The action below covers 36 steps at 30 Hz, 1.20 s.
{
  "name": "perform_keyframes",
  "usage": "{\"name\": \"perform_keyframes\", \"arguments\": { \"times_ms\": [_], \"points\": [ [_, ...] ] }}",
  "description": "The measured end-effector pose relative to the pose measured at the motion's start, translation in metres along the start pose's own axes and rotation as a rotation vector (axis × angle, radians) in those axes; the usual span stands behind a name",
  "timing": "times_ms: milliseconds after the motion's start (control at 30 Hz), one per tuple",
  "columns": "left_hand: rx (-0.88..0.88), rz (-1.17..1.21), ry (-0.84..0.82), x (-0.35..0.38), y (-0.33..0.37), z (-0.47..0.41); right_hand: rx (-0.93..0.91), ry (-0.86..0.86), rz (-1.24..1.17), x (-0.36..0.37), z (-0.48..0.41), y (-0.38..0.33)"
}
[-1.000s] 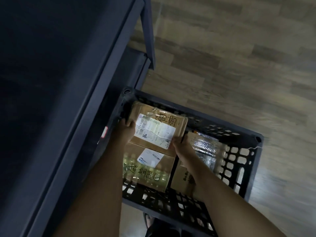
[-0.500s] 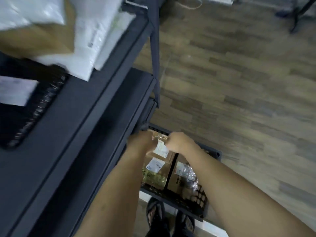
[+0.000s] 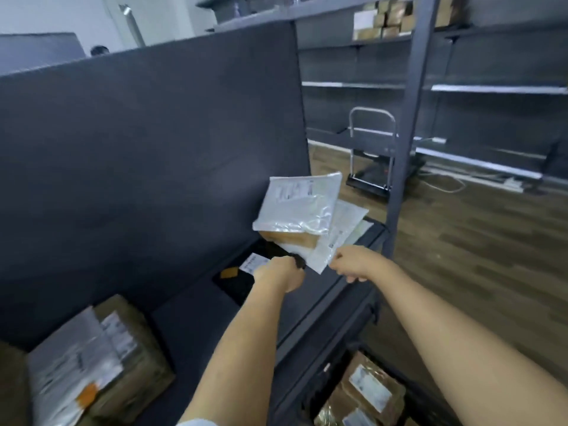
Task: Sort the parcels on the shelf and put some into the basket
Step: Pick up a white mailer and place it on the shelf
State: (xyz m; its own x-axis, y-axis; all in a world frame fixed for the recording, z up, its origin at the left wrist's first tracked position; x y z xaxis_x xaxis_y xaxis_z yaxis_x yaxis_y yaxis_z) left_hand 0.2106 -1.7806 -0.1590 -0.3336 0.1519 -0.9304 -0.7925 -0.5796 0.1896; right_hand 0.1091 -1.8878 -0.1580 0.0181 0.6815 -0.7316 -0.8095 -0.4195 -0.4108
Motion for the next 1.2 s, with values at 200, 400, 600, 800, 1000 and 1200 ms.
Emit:
{"name": "perform_keyframes", "arguments": {
  "times_ms": [200,400,600,800,1000,1200],
  "points": [
    [-0.130,0.079,0.043,-0.024,-0.071,0.001,0.003,0.083,-0.229,-0.010,-0.017,-0.023],
    [-0.110,0.161,0.029,-0.019,-0.107,-0.065,0.145,0.195,-0.560,-0.017,-0.080,-0.021],
    [-0.008,0.340,0.075,-0.011,-0.136,-0.135,0.309,0.257,-0.916,-0.019,-0.153,-0.016],
    [0.040,0.533,0.043,-0.010,-0.155,-0.179,0.422,0.353,-1.111,-0.034,-0.200,-0.018],
    [0.043,0.708,-0.061,0.003,-0.154,-0.182,0.348,0.288,-1.236,-0.037,-0.211,-0.025],
    [-0.215,1.384,0.095,0.013,-0.157,-0.148,0.051,0.080,-1.265,-0.034,-0.183,-0.076]
  ]
}}
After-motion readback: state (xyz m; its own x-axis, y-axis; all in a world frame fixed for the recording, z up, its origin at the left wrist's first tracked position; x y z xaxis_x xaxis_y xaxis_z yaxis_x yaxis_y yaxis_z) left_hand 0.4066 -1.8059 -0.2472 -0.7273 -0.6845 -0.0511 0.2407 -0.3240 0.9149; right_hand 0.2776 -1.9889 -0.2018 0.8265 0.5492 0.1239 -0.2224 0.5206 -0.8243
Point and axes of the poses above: each hand's wrist, its own z-axis away from the middle knuckle, its own x-axis out of the palm, y = z × x, the point moved 10 cm from there along -z, towards the middle knuckle, and after that the axes turned 12 degrees about x, right-handed, at the moved point
